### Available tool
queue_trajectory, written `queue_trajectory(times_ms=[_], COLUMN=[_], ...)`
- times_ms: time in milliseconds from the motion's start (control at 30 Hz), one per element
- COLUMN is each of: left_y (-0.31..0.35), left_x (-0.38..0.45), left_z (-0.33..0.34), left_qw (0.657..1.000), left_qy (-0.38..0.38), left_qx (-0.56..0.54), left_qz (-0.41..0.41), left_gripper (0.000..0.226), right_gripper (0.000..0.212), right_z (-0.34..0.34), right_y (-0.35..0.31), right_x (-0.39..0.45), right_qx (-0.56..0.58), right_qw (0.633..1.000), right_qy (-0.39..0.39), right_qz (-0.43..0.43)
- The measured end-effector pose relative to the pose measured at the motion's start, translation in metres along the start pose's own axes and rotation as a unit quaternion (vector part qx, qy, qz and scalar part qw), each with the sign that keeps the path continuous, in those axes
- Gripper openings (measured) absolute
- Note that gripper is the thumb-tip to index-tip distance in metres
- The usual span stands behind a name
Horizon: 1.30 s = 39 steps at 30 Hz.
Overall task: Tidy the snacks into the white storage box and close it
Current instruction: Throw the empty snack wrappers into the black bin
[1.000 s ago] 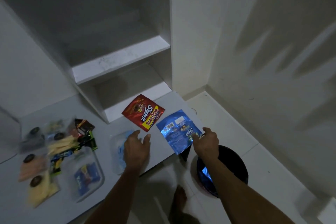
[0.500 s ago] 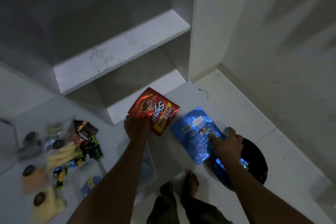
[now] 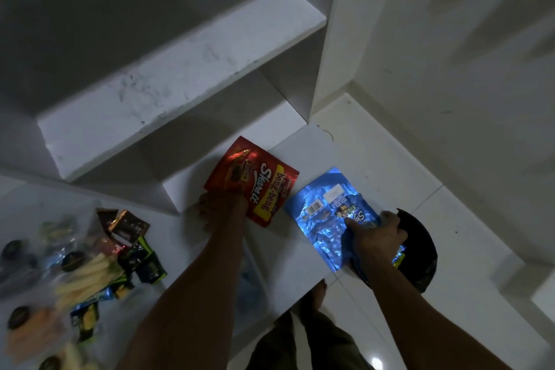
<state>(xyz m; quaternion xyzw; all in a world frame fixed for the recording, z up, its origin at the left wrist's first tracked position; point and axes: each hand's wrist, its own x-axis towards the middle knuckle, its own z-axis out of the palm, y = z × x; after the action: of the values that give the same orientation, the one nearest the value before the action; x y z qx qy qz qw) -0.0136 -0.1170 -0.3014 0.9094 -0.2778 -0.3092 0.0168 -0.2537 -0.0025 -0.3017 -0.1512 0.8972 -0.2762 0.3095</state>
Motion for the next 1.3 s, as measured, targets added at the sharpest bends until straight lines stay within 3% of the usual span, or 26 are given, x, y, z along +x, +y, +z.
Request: queue_trajectory(times_ms=[133, 267, 433, 700, 900, 1100, 1300], left_y=[-0.008, 0.001, -0.001, 0.017, 0.007, 0.025, 0.025], left_x=[0.002, -0.004, -0.005, -0.006, -0.011, -0.017, -0.016], left_z=[0.002, -0.006, 0.000, 0.013, 0.030, 0.031, 0.030], left_qw=[0.998, 0.998, 0.998, 0.998, 0.994, 0.992, 0.997], left_qy=[-0.003, 0.016, 0.027, -0.019, 0.015, 0.020, 0.008], left_qx=[-0.053, -0.051, -0.060, -0.040, -0.058, -0.120, -0.069], left_qz=[0.030, -0.023, -0.002, 0.033, 0.094, 0.035, 0.044], left_gripper=[0.055, 0.076, 0.092, 0.073, 0.079, 0.067, 0.065], right_gripper=[0.082, 0.078, 0.063, 0.057, 0.057, 0.055, 0.052], right_z=[-0.001, 0.004, 0.012, 0.009, 0.011, 0.014, 0.013], right_y=[-0.005, -0.012, -0.012, -0.010, -0.009, -0.006, -0.009], right_x=[-0.005, -0.017, -0.027, -0.031, -0.033, -0.031, -0.033], right_qx=[0.018, 0.065, 0.085, 0.077, 0.084, 0.099, 0.102], right_qw=[1.000, 0.997, 0.995, 0.996, 0.995, 0.994, 0.994], right_qy=[0.019, 0.032, 0.039, 0.044, 0.045, 0.037, 0.044], right_qz=[0.003, 0.022, 0.025, 0.016, 0.008, -0.005, -0.013])
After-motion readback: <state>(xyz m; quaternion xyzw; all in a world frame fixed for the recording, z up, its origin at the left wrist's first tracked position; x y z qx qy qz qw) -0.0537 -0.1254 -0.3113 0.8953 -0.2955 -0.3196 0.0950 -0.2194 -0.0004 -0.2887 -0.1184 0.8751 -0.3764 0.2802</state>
